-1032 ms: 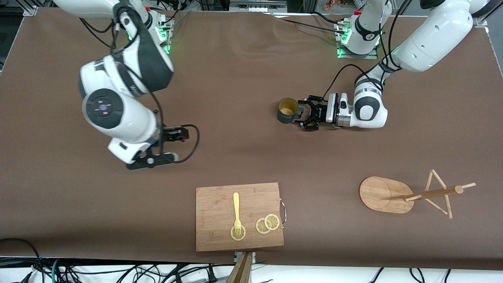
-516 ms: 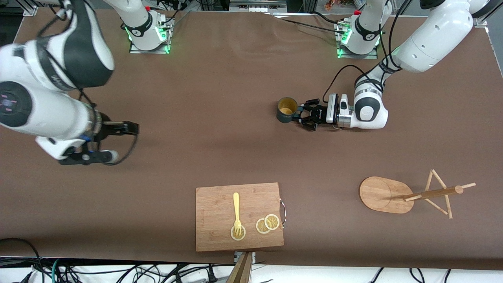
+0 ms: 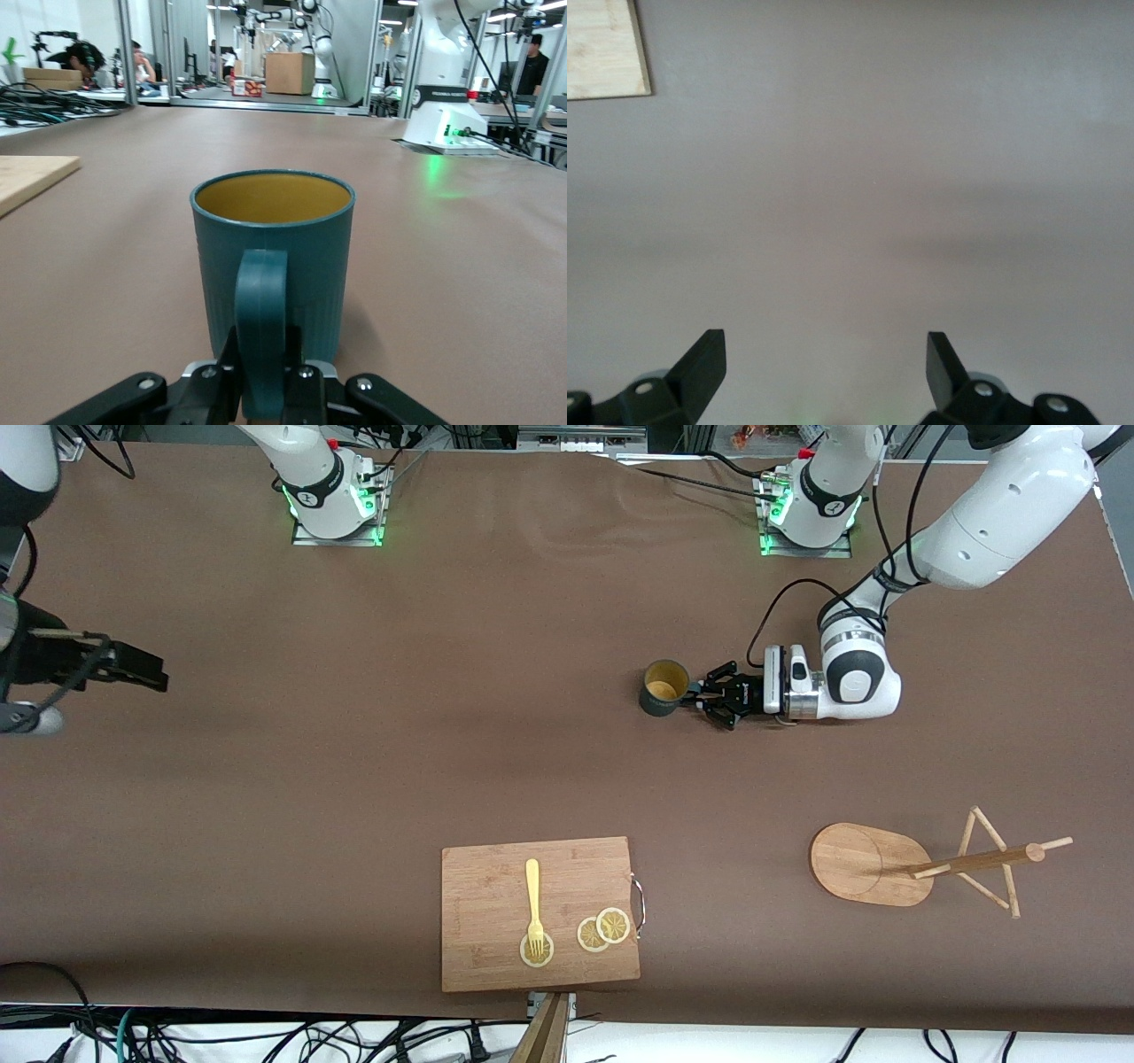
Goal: Pass cup and hang on rack
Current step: 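Carry the mug toward the rack while the right gripper withdraws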
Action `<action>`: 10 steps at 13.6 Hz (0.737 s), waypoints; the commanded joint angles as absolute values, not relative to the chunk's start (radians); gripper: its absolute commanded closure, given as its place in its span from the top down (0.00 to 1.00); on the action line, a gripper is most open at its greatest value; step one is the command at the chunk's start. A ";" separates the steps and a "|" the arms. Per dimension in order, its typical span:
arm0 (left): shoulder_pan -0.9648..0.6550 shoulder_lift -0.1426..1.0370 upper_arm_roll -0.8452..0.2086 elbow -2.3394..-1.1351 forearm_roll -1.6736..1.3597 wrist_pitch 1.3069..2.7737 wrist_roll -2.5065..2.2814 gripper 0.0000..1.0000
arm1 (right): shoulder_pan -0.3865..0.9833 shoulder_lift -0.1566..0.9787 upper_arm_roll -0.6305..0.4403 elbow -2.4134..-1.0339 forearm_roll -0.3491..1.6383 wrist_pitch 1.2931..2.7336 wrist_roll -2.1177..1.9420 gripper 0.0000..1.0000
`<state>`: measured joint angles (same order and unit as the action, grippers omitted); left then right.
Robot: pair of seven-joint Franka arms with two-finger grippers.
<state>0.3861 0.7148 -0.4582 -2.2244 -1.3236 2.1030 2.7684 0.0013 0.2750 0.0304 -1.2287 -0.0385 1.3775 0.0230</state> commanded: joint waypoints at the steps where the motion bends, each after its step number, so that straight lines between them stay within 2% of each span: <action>1: 0.458 0.686 -0.459 -2.230 -1.335 2.056 2.906 0.00 | -0.011 0.209 0.041 -1.331 -0.057 1.382 0.012 1.00; 5: 0.575 0.609 -0.459 -2.200 -1.140 1.909 2.651 0.00 | -0.032 0.143 0.005 -1.335 -0.048 1.396 0.002 1.00; 10: 0.781 0.591 -0.453 -2.192 -1.025 1.752 2.418 0.00 | -0.034 0.092 0.003 -1.354 -0.060 1.378 -0.037 1.00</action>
<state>0.7325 0.6130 -0.4452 -2.1892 -1.0479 1.8137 2.4829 -0.0244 0.1324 -0.0025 -1.3042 -0.0482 1.3795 0.0083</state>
